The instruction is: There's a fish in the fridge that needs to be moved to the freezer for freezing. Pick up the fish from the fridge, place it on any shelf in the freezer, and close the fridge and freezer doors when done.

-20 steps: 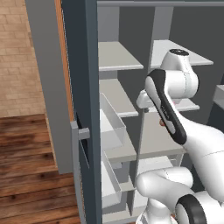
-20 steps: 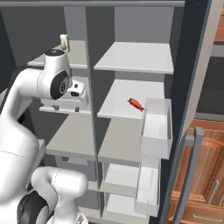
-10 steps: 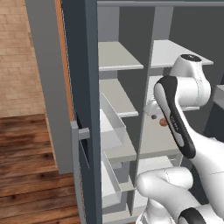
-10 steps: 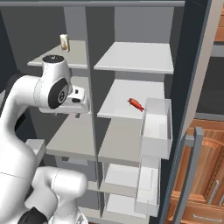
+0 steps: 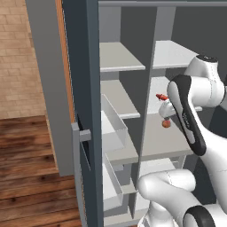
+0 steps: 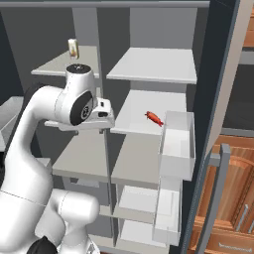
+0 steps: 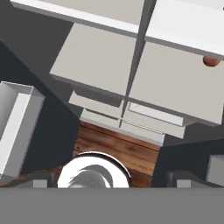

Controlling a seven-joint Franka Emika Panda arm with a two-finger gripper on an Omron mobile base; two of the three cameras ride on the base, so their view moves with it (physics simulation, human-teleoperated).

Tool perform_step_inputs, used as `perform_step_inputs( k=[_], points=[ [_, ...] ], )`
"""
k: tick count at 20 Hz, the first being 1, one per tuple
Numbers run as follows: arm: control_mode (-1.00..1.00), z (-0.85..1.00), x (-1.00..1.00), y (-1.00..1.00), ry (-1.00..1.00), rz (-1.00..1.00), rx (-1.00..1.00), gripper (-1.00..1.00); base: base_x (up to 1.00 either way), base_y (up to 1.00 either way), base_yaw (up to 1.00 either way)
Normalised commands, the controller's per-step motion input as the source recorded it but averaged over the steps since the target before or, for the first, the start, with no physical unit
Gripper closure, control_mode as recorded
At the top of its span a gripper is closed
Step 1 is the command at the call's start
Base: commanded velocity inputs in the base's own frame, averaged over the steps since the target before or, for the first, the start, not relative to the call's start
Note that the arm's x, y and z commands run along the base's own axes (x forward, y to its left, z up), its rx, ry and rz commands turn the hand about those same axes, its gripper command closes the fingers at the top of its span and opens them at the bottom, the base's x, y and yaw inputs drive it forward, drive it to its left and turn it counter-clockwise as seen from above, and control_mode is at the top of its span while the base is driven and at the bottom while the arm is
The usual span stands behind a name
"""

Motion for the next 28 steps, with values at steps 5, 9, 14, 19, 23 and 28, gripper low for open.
perform_step_inputs(
  k=[5, 9, 14, 19, 23, 28],
  points=[
    [-1.00, -0.16, 0.44, -0.35, -0.05, 0.03, 0.00, -1.00, 0.00, 0.00, 0.00],
    [-1.00, -0.19, 0.48, -0.39, -0.05, 0.00, 0.00, -1.00, 0.00, 0.00, 0.00],
    [-1.00, -0.09, 0.56, -0.42, -0.03, 0.01, 0.00, -1.00, 0.00, 0.00, 0.00],
    [-1.00, -0.08, 0.45, -0.53, 0.00, 0.02, 0.00, -1.00, 0.00, 0.00, 0.00],
    [-1.00, -0.03, 0.39, -0.46, 0.00, 0.05, 0.00, -1.00, 0.00, 0.00, 0.00],
    [-1.00, -0.10, 0.36, -0.41, 0.00, 0.06, 0.00, -1.00, 0.00, 0.00, 0.00]
  ],
)
